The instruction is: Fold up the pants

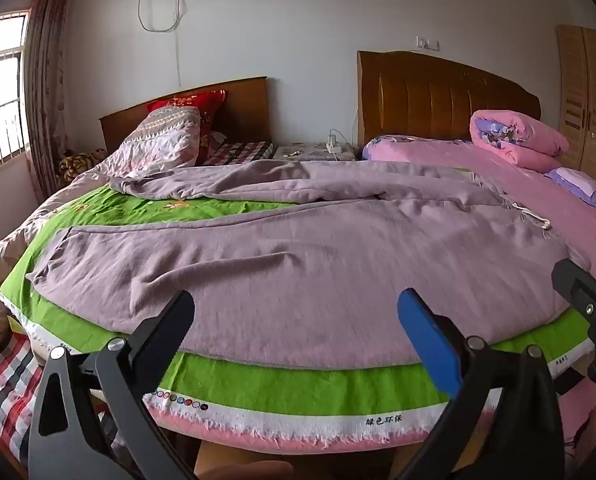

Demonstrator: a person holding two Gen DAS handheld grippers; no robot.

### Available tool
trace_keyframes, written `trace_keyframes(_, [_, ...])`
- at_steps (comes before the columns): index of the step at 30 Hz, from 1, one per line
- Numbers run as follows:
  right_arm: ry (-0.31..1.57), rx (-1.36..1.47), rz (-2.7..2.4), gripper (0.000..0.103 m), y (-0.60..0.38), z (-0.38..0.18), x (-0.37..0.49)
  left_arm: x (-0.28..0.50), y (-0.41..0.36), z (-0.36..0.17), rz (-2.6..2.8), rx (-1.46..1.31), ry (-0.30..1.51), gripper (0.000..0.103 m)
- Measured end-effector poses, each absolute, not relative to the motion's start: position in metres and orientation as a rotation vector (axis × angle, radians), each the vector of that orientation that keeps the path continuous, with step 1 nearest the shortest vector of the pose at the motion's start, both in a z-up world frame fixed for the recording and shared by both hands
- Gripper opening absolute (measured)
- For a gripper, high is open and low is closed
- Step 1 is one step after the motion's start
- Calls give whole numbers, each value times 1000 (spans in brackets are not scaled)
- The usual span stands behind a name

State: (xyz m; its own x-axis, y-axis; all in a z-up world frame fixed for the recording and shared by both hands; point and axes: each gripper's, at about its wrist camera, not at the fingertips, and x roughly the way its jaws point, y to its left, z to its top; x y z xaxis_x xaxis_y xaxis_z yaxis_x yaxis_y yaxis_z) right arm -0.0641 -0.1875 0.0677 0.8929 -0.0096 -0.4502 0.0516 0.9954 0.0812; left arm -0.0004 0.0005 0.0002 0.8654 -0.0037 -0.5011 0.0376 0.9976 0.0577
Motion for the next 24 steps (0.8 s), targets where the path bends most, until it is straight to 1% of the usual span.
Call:
trace_keyframes(5, [471, 92, -28, 99, -187, 66, -64, -5, 2, 1, -15, 67, 519, 102])
trace_keyframes(6, [471, 93, -28, 99, -187, 66, -64, -3, 0, -8, -22, 65, 527, 102])
trace_keyframes(12, [472, 98, -29, 99, -191, 72, -59, -1, 1, -10, -26, 65, 548, 102])
trace_keyframes(24, [481, 104, -28, 99, -188, 62, -61, 3, 3, -11, -26, 62, 578, 102])
